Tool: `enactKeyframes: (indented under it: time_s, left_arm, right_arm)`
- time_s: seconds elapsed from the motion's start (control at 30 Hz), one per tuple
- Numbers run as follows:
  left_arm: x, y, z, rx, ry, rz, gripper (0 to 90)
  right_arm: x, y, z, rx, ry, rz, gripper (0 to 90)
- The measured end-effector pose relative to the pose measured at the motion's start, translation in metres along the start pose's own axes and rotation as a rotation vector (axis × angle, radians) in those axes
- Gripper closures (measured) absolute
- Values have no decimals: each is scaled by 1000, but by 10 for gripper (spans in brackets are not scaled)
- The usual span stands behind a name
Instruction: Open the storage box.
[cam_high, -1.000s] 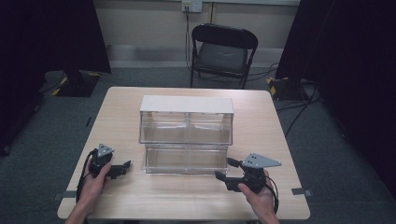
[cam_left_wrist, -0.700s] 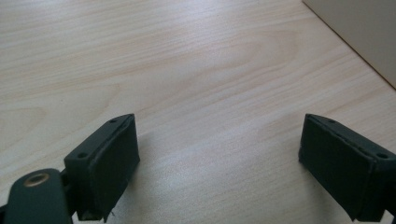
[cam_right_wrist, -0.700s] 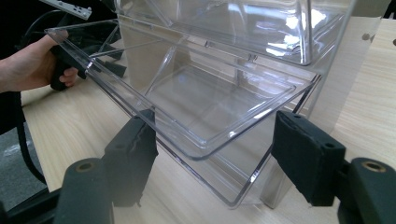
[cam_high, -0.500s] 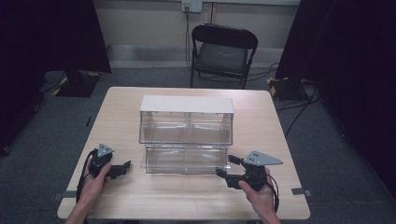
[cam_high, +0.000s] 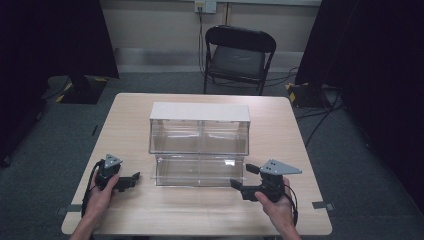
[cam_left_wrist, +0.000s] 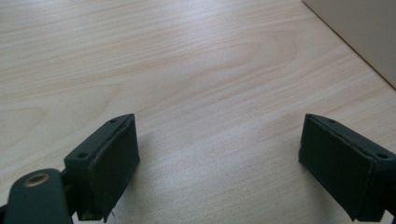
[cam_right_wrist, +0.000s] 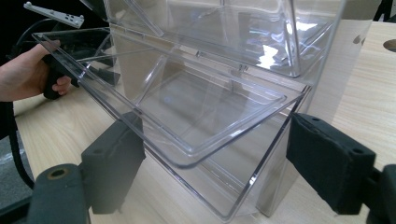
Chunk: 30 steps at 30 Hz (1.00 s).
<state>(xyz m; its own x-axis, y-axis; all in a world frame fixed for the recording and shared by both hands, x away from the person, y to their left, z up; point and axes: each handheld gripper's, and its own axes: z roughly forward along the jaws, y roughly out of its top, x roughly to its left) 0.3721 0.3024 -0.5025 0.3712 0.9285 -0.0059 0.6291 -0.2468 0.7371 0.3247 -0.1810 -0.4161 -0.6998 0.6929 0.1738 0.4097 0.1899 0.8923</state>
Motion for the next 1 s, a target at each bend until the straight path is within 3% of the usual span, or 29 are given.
enactKeyframes:
  time_s: [1.0]
  left_arm:
    - [0,0,0,1,0,-3,114]
  right_arm:
    - [-4,11,4,-14,2,-5,172]
